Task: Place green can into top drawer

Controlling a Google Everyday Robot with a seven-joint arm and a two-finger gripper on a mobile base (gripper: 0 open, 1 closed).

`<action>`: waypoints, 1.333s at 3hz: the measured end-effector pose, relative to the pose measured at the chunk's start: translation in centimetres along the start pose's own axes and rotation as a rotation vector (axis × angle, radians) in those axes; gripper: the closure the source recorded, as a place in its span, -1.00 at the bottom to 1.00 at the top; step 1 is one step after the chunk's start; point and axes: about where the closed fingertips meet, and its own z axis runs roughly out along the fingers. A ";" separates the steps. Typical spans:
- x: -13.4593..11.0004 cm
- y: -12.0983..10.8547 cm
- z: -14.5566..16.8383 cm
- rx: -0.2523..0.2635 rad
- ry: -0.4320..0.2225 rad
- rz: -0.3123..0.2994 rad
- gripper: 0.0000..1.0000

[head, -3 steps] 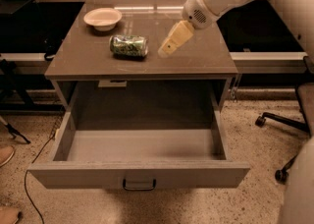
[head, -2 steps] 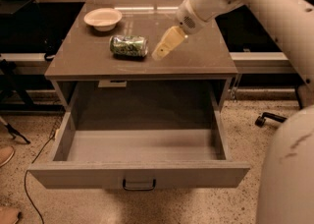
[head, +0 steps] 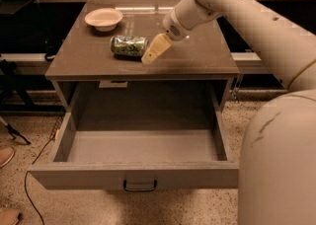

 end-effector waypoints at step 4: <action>-4.7 1.9 4.9 -0.092 -0.081 -0.037 -0.22</action>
Offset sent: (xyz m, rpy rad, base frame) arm 0.0097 0.0638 0.0098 0.0790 -0.0304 0.0917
